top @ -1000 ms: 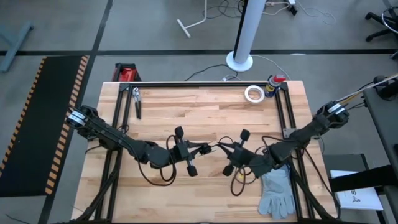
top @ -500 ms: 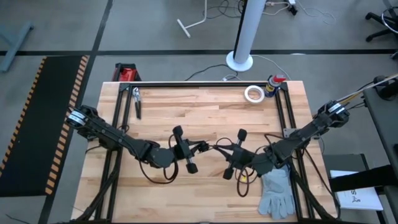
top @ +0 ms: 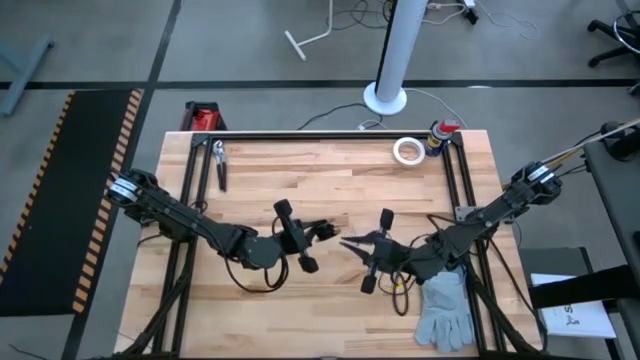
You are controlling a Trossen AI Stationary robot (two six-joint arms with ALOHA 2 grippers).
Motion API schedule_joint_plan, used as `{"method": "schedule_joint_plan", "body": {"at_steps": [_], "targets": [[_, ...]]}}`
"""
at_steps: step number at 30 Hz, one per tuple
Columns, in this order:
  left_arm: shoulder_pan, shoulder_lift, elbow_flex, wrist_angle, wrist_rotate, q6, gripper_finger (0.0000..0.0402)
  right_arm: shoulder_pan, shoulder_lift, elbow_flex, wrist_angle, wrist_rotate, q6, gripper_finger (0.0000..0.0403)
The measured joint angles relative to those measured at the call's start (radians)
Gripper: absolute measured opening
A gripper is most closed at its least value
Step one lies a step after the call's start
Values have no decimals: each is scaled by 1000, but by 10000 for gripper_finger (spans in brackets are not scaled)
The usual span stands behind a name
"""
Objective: Coil cords
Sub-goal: Coil the black wire into the spool
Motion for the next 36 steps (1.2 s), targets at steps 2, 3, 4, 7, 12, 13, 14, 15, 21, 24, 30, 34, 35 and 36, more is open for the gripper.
{"method": "schedule_joint_plan", "body": {"at_steps": [2,3,4,7,12,13,14,15,21,24,30,34,35,36], "targets": [[1,3,0,-13,-21,5,0,1,-1,0,13,-37,2,42],[2,3,0,-17,-26,10,0,-2,-1,0,15,-64,8,46],[1,3,0,-15,-30,16,0,-7,-1,0,14,-85,22,50],[-1,3,0,-11,-40,40,0,-14,-1,0,-13,-93,46,60],[-15,3,0,-10,-49,82,0,-9,-11,-1,-175,13,152,70],[-17,3,0,-10,-48,86,0,-20,-11,-4,-214,-2,209,72],[-17,3,0,-11,-48,86,0,-33,-11,-15,-231,-28,258,73],[-18,3,2,-10,-47,86,0,-43,-9,-34,-225,-57,290,75],[-23,1,15,13,-46,96,0,-55,45,-218,236,-264,303,82],[-23,1,18,69,-46,113,0,-80,121,-303,475,-317,315,83],[-21,1,19,165,-18,144,0,-162,348,-303,753,-444,410,81],[-21,1,19,174,-18,149,0,-191,448,-242,802,-469,410,91],[-21,1,19,173,-18,149,0,-197,460,-226,804,-496,410,95],[-21,1,19,173,-18,149,0,-202,472,-209,805,-529,410,100]]}}
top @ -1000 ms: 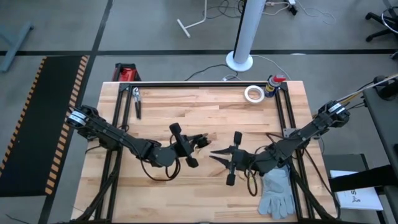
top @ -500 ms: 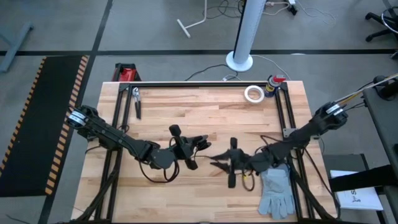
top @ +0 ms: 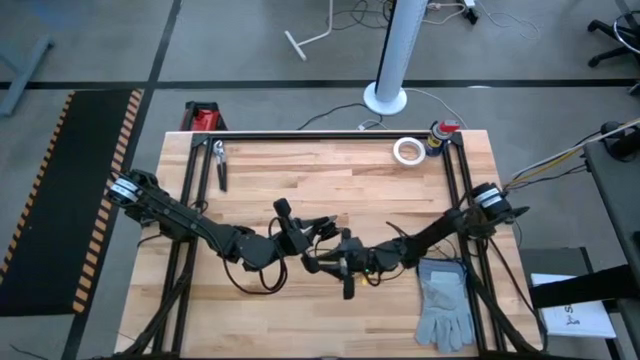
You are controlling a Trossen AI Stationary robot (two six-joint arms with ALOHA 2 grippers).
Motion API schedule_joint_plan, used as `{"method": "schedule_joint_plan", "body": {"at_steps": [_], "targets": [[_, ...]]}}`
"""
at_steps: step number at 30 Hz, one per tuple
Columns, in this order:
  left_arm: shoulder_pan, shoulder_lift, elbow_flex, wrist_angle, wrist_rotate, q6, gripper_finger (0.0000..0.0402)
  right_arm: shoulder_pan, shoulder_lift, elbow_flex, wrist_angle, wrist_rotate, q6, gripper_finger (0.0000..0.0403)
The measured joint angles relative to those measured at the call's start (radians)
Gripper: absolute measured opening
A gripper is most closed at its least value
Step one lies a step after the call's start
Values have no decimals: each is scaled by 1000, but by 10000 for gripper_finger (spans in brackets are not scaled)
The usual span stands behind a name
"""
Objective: Coil cords
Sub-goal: Coil the black wire into the spool
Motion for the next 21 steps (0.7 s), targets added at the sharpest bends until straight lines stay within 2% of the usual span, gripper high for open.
{"method": "schedule_joint_plan", "body": {"at_steps": [3,10,13,18,21], "targets": [[0,0,0,0,0,0,0,-8,31,42,-8,-48,-2,114],[0,0,0,2,0,-1,0,-7,35,67,-24,-38,-31,129],[0,0,0,10,0,-8,0,-10,35,72,-21,-18,-48,101],[-1,0,0,17,15,-66,0,-28,35,70,-34,18,-87,13],[-2,0,0,18,54,-108,0,-48,33,66,-38,37,-91,12]]}}
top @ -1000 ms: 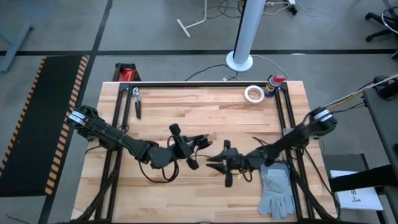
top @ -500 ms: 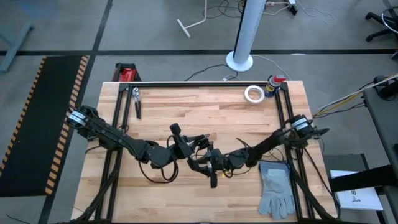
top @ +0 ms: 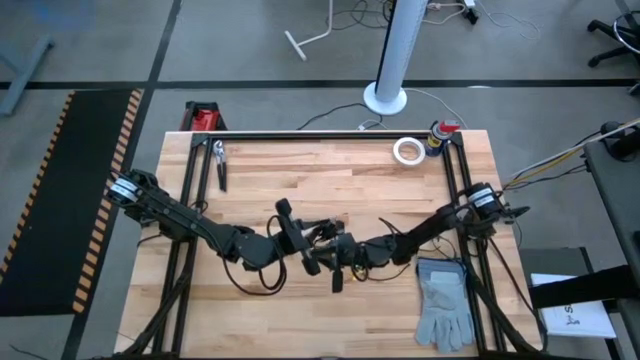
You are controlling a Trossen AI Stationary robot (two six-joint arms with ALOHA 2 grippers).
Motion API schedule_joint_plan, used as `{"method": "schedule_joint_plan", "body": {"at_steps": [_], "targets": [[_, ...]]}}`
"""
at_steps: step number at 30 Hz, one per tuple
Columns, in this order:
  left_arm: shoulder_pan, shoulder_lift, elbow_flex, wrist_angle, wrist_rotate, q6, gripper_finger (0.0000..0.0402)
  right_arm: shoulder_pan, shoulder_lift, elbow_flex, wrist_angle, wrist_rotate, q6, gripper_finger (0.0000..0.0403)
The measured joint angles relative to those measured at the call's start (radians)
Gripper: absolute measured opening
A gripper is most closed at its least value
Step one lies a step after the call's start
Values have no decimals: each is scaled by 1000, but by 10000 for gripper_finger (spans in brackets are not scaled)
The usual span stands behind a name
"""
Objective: Coil cords
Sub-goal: Coil the black wire into the spool
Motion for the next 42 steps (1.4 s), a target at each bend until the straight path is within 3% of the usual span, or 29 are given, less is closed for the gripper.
{"method": "schedule_joint_plan", "body": {"at_steps": [11,18,24,34,42], "targets": [[-45,0,0,-19,-3,-15,0,-43,-62,-130,-7,138,45,1],[-54,-7,0,-212,-7,-131,0,-32,-221,-256,-21,260,-3,0],[-53,-8,0,-302,-6,-195,0,-2,-371,-300,-22,277,-96,0],[-22,-10,0,-371,-11,-209,0,117,-454,-241,-51,278,-270,0],[-6,-11,0,-360,-36,-212,0,155,-451,-105,-254,271,-277,0]]}}
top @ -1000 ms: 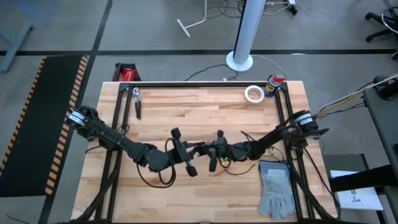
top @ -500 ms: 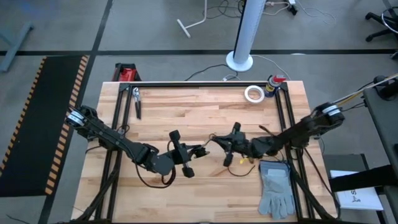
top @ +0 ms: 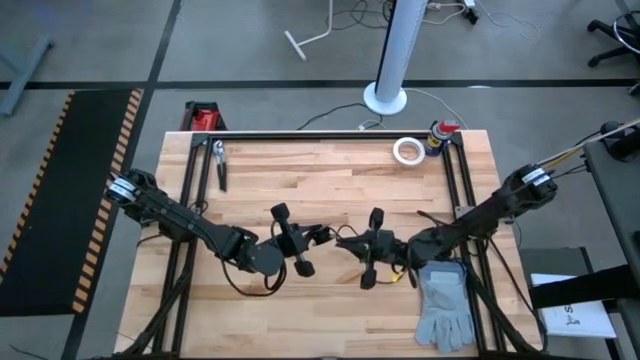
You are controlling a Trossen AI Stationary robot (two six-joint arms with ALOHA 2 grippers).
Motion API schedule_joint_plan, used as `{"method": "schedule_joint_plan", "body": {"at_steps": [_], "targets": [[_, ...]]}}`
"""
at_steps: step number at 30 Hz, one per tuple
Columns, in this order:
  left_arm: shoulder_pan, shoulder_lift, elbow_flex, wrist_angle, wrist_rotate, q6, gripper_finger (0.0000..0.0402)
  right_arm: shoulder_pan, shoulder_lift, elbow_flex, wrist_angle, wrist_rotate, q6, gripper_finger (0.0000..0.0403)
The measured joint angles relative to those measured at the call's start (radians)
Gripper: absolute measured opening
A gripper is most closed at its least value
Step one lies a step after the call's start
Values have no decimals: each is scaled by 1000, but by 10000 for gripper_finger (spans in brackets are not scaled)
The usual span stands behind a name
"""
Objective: Coil cords
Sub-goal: Coil the black wire into the spool
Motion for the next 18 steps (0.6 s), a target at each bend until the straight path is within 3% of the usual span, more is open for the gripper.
{"method": "schedule_joint_plan", "body": {"at_steps": [14,18], "targets": [[2,0,0,117,-37,35,0,-5,132,188,-100,-57,-16,0],[0,2,-2,176,-40,63,0,-8,168,215,-93,-53,-14,20]]}}
